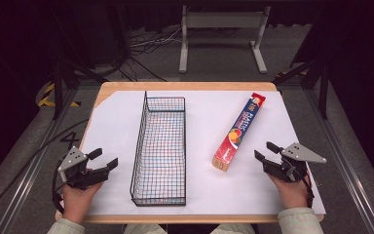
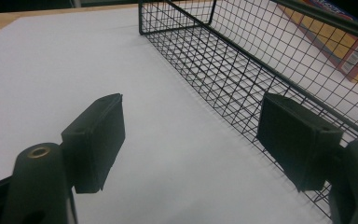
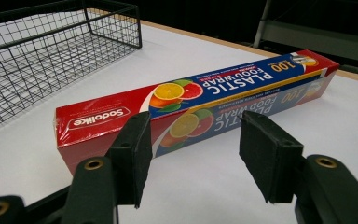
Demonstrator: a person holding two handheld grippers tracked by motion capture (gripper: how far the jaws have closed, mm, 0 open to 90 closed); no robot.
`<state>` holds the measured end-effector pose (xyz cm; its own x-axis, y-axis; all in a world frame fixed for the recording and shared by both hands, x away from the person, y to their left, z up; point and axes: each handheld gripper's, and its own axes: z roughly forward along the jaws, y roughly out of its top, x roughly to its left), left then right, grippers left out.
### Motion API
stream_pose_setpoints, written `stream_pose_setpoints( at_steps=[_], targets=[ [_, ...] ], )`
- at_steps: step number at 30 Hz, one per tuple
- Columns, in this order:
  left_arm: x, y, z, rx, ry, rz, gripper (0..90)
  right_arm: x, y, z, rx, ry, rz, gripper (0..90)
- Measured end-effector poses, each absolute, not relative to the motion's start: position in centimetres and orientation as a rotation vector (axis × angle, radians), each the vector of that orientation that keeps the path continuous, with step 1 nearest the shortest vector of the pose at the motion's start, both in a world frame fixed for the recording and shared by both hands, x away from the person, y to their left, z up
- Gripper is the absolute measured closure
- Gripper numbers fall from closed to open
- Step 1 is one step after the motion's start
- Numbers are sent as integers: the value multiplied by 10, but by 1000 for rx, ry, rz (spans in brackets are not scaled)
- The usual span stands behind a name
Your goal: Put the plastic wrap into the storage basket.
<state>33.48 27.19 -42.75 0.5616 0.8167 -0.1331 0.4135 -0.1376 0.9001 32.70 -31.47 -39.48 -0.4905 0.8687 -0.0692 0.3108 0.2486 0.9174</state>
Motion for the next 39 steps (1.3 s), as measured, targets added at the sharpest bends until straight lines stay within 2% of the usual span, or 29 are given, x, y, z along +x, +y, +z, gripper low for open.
stream_pose_setpoints(
  at_steps=[18,35,36,38,39],
  targets=[
    [331,274,-426,1734,1045,489,236,333,-285,-370,1028,1982,1291,459],
    [335,269,-427,1740,1032,496,245,356,-234,-359,989,2120,1354,651],
    [336,269,-427,1741,1030,497,246,361,-222,-361,965,2160,1334,707],
    [337,268,-427,1738,1029,498,246,362,-218,-362,958,2174,1325,727],
    [338,267,-427,1738,1027,497,246,365,-212,-365,947,2203,1321,775]
  ],
)
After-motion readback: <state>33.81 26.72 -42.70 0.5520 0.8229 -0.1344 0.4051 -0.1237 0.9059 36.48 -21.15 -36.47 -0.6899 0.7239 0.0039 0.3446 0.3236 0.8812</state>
